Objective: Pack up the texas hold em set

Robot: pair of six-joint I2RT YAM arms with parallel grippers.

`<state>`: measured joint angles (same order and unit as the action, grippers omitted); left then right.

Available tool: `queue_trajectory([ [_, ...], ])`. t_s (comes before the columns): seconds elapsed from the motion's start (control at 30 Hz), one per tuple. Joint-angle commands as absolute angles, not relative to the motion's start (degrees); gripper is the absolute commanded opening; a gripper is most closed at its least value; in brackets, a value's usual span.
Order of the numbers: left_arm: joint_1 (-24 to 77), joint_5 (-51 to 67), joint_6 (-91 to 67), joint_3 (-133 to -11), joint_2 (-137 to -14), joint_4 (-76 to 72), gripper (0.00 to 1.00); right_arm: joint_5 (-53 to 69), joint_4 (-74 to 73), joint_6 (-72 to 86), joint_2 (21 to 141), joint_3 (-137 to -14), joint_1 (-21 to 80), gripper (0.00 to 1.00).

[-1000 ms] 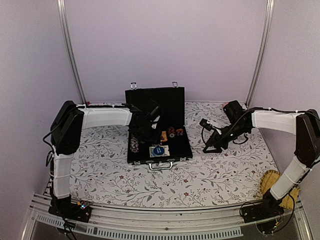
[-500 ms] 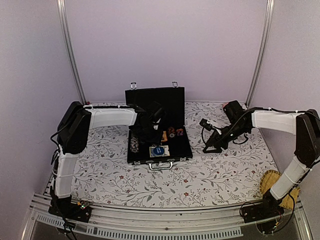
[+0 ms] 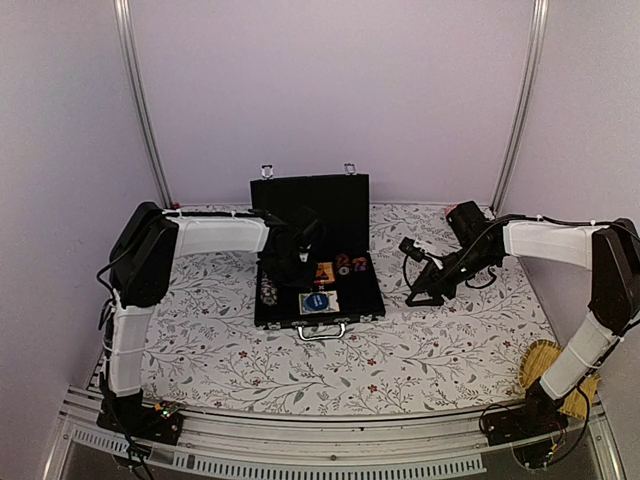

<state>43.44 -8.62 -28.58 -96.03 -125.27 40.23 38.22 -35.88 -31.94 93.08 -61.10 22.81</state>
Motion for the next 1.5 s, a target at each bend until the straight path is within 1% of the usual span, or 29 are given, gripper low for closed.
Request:
queue_trajectory([
  [0.0, 41.4, -10.8, -29.5, -94.0, -124.7, 44.6, 0.48, 39.4, -35.9, -32.3, 93.6, -60.6, 22.5, 0.59],
  [0.13, 41.1, -9.2, -29.5, -93.8, -124.6, 44.0, 0.49, 39.4, -36.0, -32.3, 93.7, -60.6, 22.5, 0.59],
  [0.23, 41.1, -8.7, -29.5, -93.9, -124.7, 43.6, 0.46, 39.4, -36.0, -32.3, 93.7, -60.6, 22.5, 0.59],
  [0.37, 41.1, -8.2, -29.1, -93.4, -123.1, 41.9, 0.45, 39.4, -36.0, -32.3, 93.8, -60.5, 22.5, 0.59],
  [0.7, 39.6, -5.1, -29.6, -90.0, -120.9, 36.5, 0.35, 39.1, -36.0, -32.3, 94.3, -60.6, 22.5, 0.59],
  [0.87, 39.6, -5.4, -29.7, -90.0, -118.6, 36.9, 0.35, 39.0, -36.0, -32.2, 94.0, -60.5, 22.6, 0.59],
  [1.07, 40.9, -5.5, -28.9, -87.8, -112.2, 37.9, 0.35, 39.0, -36.0, -32.1, 94.3, -60.6, 22.5, 0.59],
  [1.27, 42.4, -6.6, -29.5, -81.0, -105.6, 39.5, 0.35, 39.2, -36.0, -31.9, 94.5, -60.8, 22.5, 0.59],
  [1.47, 42.6, -8.3, -30.5, -75.0, -102.3, 40.3, 0.35, 39.6, -36.2, -31.9, 94.8, -61.0, 22.5, 0.59],
])
